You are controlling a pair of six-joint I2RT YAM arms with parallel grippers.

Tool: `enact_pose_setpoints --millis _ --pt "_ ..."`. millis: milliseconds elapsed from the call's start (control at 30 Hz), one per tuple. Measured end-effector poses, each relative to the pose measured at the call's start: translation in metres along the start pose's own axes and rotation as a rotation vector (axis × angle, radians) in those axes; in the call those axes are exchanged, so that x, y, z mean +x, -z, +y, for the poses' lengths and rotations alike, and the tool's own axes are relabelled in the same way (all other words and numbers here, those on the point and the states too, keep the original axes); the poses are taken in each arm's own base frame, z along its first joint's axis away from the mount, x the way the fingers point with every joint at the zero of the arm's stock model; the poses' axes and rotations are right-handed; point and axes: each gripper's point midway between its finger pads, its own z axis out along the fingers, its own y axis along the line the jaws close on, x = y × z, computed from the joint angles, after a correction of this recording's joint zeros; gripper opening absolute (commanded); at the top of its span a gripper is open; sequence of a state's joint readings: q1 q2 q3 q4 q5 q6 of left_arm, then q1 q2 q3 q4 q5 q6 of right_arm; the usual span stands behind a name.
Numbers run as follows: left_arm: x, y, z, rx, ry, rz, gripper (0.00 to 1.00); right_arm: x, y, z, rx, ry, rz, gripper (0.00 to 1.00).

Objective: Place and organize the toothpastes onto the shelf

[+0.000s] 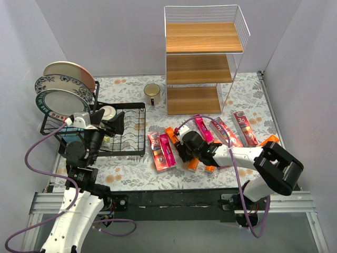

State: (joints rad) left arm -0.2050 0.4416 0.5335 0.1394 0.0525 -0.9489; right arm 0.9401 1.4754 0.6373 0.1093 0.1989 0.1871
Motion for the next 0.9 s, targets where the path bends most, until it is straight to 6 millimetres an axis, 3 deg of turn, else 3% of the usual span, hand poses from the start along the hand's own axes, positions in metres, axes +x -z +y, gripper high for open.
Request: enact_pose_setpoints --millis 467,567,700,900 --pt "0.002 -0.001 0.001 -0.002 0.001 0.008 0.98 0.006 -0.003 0.001 0.011 0.028 0.017 0.53" --pt "0.006 -0.002 0.002 -0.006 0.002 0.019 0.98 0.006 -0.002 0.001 0.011 0.032 0.017 0.47" --pt "0.012 -0.005 0.003 -0.004 0.003 0.042 0.98 0.009 0.002 -0.002 0.018 0.034 0.011 0.31" --pt "0.023 -0.008 0.003 0.004 0.006 0.079 0.98 0.013 0.019 -0.008 0.035 0.039 0.016 0.24"
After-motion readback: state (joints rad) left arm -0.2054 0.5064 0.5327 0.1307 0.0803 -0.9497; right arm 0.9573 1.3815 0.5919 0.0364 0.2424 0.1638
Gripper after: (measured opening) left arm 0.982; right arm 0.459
